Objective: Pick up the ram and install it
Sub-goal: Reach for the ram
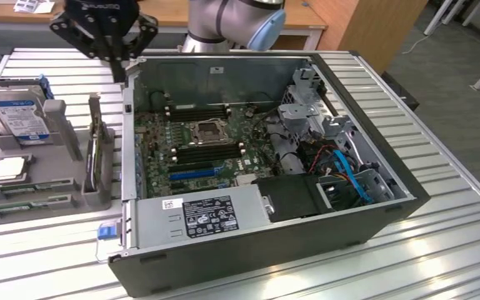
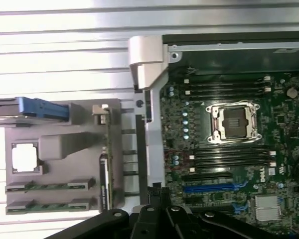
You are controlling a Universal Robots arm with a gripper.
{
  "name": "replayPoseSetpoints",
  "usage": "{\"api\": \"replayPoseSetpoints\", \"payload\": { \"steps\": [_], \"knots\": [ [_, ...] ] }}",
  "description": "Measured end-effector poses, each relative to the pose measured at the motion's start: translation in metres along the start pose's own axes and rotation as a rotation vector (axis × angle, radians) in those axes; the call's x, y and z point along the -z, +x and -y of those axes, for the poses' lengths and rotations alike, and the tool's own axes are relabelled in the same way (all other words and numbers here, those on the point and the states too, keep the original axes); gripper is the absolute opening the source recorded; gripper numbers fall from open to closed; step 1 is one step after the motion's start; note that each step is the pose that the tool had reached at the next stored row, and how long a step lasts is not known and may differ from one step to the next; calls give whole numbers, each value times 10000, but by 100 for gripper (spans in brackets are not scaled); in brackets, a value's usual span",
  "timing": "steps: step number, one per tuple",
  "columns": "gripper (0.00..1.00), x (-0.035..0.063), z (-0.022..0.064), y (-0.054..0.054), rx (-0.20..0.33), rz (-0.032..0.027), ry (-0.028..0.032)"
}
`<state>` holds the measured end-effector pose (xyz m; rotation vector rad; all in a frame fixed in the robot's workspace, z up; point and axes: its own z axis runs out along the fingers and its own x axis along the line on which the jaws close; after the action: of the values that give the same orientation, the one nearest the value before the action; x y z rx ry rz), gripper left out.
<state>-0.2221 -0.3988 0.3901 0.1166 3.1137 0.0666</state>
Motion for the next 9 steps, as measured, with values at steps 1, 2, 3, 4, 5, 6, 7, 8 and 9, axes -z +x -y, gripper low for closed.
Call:
{"api": "replayPoseSetpoints", "payload": {
  "steps": [1,2,3,4,5,6,7,8,9],
  "knots": [
    [11,-2,4,44,1,1,-1],
    [11,-4,7,89,1,0,0],
    [11,-7,13,170,0,0,0],
    [11,-9,17,219,0,0,0],
    [11,-12,21,264,1,1,0],
    [11,-15,24,308,1,1,1],
    [11,-18,28,354,0,1,2],
    [11,-20,31,399,-1,1,5],
    [11,-22,35,443,1,1,7]
  ]
}}
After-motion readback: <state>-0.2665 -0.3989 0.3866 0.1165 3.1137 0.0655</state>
